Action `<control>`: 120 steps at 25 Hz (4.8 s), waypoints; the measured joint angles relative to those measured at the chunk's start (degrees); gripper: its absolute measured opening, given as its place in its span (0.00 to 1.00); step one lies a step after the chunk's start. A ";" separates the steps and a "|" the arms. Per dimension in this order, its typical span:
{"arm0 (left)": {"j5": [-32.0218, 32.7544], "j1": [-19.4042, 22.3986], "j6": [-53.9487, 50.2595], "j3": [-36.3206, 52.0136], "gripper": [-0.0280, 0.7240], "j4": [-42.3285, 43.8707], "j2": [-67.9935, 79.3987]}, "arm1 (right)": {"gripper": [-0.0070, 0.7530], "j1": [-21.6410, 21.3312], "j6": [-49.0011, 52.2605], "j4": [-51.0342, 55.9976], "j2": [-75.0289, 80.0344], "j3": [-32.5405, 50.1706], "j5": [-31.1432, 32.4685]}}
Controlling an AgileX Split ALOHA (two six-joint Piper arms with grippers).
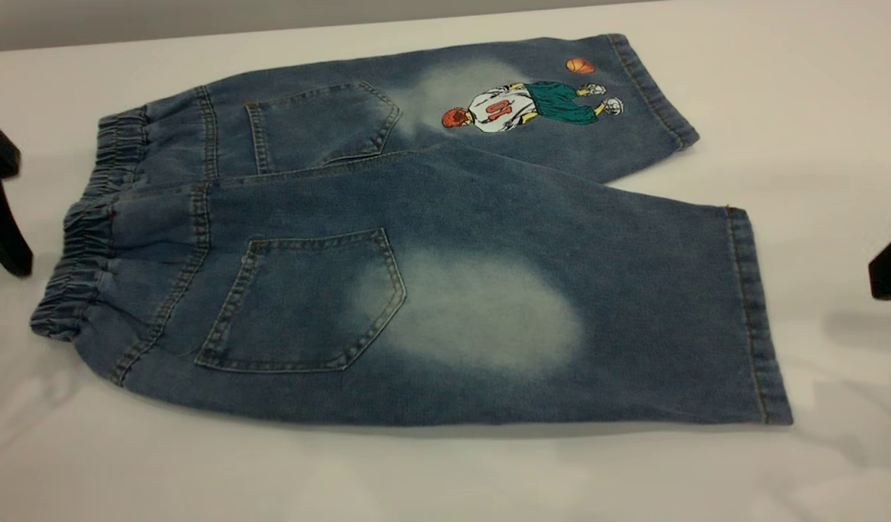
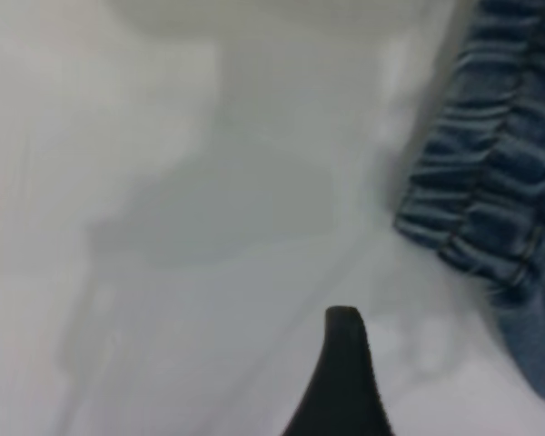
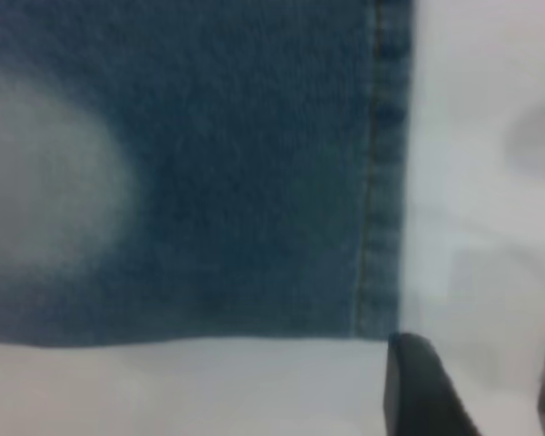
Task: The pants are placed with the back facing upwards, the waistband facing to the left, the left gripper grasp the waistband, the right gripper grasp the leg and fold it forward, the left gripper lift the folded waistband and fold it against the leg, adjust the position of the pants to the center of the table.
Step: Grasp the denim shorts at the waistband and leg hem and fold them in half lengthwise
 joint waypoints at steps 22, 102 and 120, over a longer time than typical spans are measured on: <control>-8.93 -0.05 0.13 -0.31 0.74 -9.15 9.05 | 0.33 0.00 -6.51 7.38 0.00 -0.05 -0.22; -10.59 -0.16 6.46 -0.93 0.18 -12.15 5.43 | 0.64 0.00 -38.18 34.11 26.89 -0.11 10.37; -10.88 -0.16 6.46 -0.93 0.18 -12.15 5.43 | 0.68 0.00 -49.47 44.69 35.86 -5.31 12.29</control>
